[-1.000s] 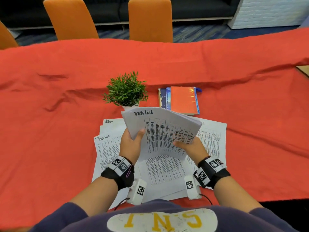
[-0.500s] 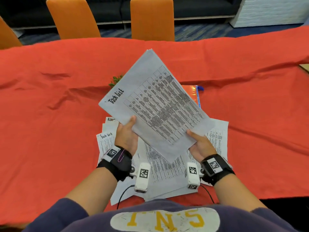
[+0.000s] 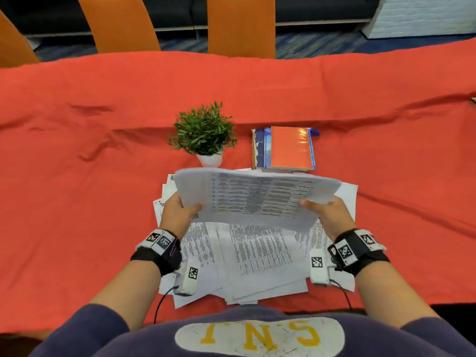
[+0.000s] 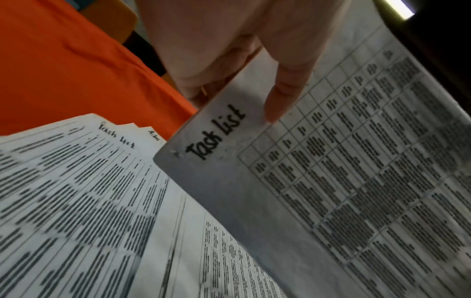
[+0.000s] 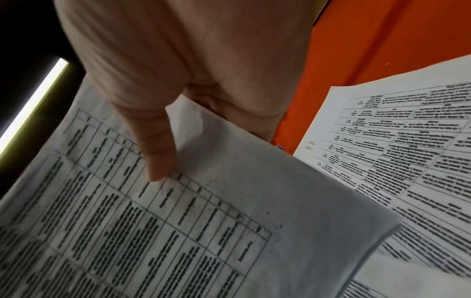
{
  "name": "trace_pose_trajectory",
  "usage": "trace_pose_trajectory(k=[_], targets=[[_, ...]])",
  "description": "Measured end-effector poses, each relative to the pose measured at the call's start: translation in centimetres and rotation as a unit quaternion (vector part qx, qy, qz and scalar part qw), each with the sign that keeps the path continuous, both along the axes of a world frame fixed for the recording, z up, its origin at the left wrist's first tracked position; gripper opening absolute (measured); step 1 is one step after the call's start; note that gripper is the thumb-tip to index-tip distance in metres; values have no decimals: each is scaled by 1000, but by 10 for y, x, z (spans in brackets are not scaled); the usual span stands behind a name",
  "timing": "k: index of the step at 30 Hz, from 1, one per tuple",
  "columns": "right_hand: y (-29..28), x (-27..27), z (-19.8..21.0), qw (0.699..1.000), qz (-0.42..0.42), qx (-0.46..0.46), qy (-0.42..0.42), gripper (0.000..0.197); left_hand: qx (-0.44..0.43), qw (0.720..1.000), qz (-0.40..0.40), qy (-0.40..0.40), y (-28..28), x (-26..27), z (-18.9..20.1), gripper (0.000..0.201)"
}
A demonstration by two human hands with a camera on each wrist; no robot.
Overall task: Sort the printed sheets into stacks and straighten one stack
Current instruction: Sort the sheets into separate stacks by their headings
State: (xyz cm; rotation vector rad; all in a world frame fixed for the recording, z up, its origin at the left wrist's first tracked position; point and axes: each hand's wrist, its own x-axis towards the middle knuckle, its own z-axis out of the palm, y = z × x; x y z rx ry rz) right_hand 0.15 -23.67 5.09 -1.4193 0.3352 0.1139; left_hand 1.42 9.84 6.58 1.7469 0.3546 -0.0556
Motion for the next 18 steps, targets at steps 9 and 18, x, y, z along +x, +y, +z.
trace_pose_trajectory(k=[9,18], targets=[[20,-5,-35,995,-2,-66,75,32,-38,998,46,27,-10,-15,-21,19],[13,-13,-24,997,14,-47,64,37,-55,997,44,16,-3,-18,-13,22]])
